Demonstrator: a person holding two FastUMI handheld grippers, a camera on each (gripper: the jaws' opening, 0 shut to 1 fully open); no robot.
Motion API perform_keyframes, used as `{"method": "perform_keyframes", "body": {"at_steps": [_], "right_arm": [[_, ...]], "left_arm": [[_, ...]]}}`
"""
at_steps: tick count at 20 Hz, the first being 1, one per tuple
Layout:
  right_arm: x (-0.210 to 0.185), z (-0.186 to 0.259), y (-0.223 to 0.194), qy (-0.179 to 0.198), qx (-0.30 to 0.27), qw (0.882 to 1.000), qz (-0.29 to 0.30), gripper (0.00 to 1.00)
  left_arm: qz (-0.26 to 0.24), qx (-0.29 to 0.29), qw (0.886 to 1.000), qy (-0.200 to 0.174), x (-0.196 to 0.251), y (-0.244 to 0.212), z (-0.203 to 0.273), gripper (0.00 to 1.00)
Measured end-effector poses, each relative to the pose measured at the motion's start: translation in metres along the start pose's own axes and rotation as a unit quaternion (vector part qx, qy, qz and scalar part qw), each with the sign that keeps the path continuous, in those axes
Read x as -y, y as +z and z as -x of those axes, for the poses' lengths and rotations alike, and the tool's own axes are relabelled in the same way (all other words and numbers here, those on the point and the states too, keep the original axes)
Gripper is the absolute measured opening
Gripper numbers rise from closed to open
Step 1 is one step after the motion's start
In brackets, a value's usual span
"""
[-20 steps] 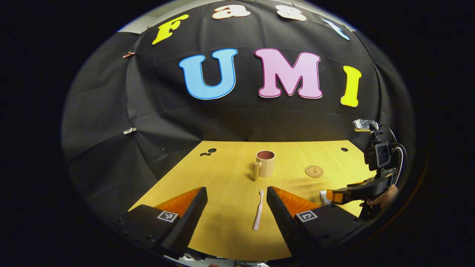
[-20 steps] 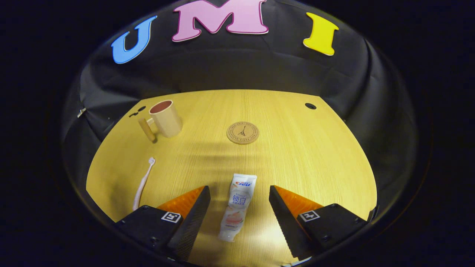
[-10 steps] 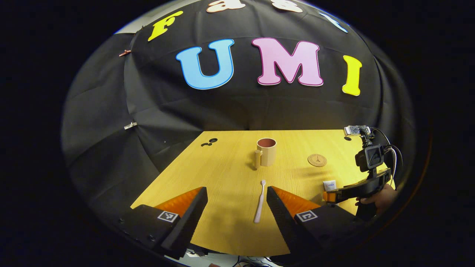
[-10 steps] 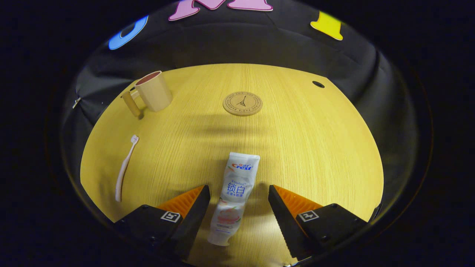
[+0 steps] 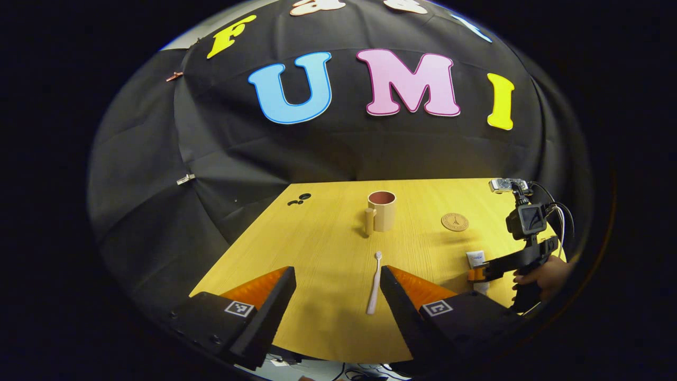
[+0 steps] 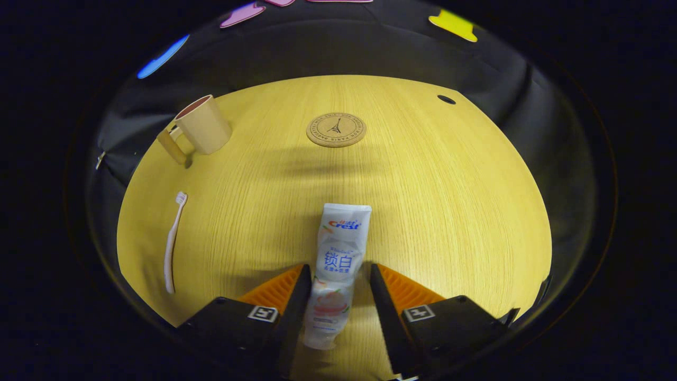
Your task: Put the toothbrush and toothpaste on the desktop into the cup, then pick up the cup and place it on the coaster on the desktop.
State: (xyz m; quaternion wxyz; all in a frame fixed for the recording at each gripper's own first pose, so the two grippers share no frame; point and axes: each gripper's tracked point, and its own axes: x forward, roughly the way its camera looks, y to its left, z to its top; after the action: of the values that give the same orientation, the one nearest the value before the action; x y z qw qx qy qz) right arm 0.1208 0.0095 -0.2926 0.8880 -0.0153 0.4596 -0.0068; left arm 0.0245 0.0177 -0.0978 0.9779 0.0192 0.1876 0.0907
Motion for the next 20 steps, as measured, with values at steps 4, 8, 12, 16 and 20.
{"method": "perform_keyframes", "body": {"at_steps": [4,8,12,16,20], "right_arm": [[-0.001,0.001,-0.004,0.0,-0.027,1.0,0.009,0.51],[0.0,0.001,-0.003,-0.001,-0.031,1.0,-0.004,0.47],[-0.005,0.004,-0.005,0.02,-0.019,0.999,0.034,0.28],[-0.007,0.007,-0.006,0.041,-0.021,0.998,0.038,0.28],[-0.001,0.015,-0.004,0.049,-0.018,0.998,0.029,0.28]], "left_arm": [[0.004,0.005,1.0,-0.013,0.004,-0.001,-0.001,0.99],[0.003,0.005,1.0,-0.019,0.005,-0.004,-0.002,0.99],[0.003,0.011,1.0,-0.021,0.005,-0.004,-0.002,0.99],[0.003,0.009,1.0,-0.017,0.005,-0.009,-0.005,0.99],[0.002,0.011,1.0,-0.016,0.001,-0.007,-0.015,0.99]]}}
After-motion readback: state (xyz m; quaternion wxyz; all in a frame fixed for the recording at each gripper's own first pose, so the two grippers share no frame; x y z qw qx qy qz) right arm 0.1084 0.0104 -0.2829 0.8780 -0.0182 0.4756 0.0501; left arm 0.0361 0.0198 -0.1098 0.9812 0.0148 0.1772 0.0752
